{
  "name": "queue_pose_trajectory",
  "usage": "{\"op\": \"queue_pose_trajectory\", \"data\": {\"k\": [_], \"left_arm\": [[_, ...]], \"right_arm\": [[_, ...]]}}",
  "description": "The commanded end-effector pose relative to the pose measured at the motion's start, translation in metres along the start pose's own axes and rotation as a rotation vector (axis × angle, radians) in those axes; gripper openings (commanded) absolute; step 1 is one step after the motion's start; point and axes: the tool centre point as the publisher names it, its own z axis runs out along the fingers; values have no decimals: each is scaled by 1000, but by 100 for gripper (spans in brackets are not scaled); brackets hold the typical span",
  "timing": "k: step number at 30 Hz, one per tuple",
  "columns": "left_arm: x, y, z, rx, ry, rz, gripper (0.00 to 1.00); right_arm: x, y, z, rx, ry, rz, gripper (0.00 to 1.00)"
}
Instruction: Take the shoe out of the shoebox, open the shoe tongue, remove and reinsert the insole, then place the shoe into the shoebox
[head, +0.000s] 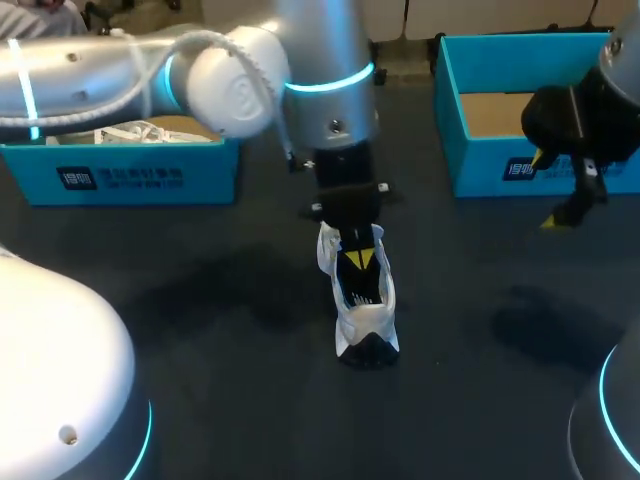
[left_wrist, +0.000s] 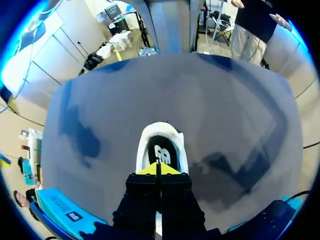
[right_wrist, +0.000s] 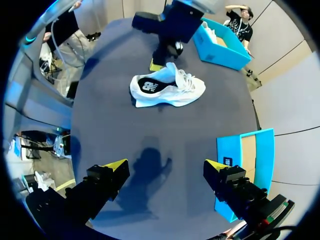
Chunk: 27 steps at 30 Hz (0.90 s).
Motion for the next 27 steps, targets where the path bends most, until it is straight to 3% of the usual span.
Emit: {"op": "queue_pose_trajectory", "data": {"k": [1, 8, 16, 27], "left_arm": [[-9, 6, 16, -40, 96, -1, 0], [-4, 16, 31, -107, 102, 7, 0], [10, 16, 39, -98, 126, 14, 0], [18, 16, 65, -93, 165, 3, 0]], "right_arm": [[-1, 1, 1, 2, 2, 1, 100], [-1, 1, 1, 2, 2, 1, 100], [-1, 1, 1, 2, 2, 1, 100], [-1, 1, 1, 2, 2, 1, 100]]}}
